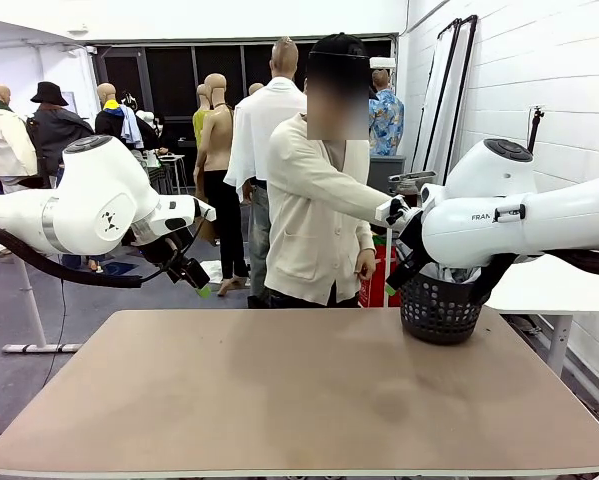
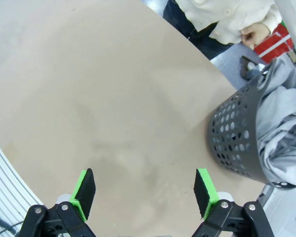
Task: Fold the training pants.
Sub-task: Grab both ends of the Training pants handed by a person.
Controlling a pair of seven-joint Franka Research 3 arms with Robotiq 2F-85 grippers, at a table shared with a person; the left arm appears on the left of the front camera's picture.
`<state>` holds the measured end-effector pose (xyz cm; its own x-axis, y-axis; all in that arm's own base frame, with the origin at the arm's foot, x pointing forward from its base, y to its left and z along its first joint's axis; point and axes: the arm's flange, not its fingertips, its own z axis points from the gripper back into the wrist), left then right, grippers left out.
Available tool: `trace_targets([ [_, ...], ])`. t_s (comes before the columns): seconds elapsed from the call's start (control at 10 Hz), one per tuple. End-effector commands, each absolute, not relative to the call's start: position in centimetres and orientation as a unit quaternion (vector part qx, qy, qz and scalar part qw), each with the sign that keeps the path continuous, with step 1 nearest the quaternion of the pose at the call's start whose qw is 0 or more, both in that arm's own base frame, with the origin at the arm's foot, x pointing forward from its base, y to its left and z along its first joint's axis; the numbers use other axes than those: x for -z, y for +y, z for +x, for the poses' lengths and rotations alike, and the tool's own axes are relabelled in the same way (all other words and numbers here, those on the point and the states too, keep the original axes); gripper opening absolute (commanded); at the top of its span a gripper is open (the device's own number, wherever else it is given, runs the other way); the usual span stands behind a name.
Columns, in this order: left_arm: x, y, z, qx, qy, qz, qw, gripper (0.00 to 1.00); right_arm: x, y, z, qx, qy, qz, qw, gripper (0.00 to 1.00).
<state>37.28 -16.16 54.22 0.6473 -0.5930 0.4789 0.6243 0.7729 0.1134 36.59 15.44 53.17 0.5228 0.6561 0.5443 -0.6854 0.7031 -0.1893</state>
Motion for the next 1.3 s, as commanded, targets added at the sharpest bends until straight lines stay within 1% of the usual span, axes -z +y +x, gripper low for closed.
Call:
trace_targets([
  [0.0, -54.15, -16.12, 37.35, 0.335, -0.252, -0.031, 0.907, 1.0, -53.18, 15.38, 36.61, -0.384, -0.301, 0.026, 0.872, 1.0],
  [1.2, -54.15, -16.12, 37.35, 0.335, -0.252, -0.031, 0.907, 1.0, -53.18, 15.38, 36.61, -0.384, -0.301, 0.026, 0.872, 1.0],
])
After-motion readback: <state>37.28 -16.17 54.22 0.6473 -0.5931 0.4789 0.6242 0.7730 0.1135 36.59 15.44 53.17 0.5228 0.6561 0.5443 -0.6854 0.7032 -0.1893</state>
